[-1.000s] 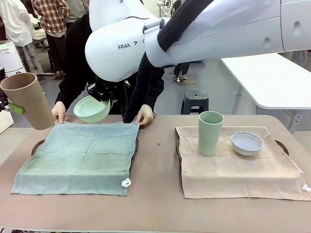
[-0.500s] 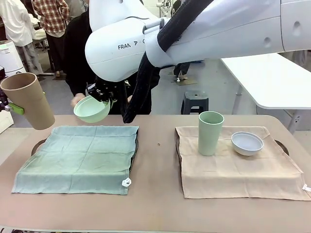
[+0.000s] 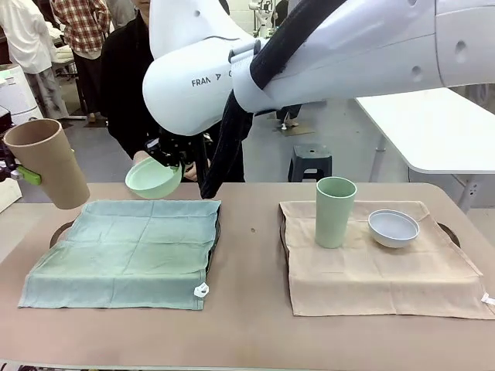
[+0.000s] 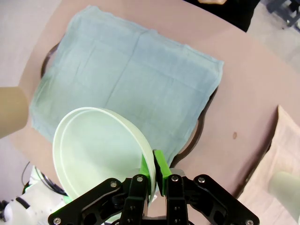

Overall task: Set up a tray with a mat and arrange the tableware.
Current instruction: Place the Picnic Bowl and Reusable plastic cup back onto the Handle tray in front of the human's position.

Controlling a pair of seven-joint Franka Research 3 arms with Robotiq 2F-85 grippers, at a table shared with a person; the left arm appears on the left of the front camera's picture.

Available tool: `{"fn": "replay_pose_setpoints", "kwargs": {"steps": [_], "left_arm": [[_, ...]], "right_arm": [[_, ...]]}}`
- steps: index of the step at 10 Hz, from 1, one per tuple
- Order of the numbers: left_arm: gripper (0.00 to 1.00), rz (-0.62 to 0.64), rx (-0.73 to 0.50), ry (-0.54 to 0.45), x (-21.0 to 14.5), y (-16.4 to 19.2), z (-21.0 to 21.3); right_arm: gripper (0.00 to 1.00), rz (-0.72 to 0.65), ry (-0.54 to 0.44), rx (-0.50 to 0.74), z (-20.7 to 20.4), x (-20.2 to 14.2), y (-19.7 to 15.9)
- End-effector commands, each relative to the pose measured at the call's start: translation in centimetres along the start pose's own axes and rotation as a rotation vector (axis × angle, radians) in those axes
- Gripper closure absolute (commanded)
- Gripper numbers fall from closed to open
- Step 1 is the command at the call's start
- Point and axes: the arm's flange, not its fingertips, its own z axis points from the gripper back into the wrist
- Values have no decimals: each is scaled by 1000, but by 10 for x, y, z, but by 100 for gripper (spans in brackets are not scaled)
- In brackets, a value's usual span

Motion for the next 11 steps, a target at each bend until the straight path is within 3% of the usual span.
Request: {"fn": "replay_pose_setpoints", "kwargs": {"steps": [1, 2, 4, 6, 11], "left_arm": [[12, -31, 24, -20, 13, 0, 1], [12, 0, 0, 0, 0, 0, 0], [12, -4, -3, -5, 0, 2, -3], [12, 20, 105, -10, -42, 30, -13], [12, 40, 81, -16, -90, 43, -40]], "right_arm": [[94, -58, 14, 4, -1, -1, -4], [94, 0, 0, 0, 0, 0, 0], [94, -14, 10, -5, -7, 2, -6], [94, 3, -18, -20, -47, 7, -26], [94, 83, -56, 91, -110, 4, -43]]}}
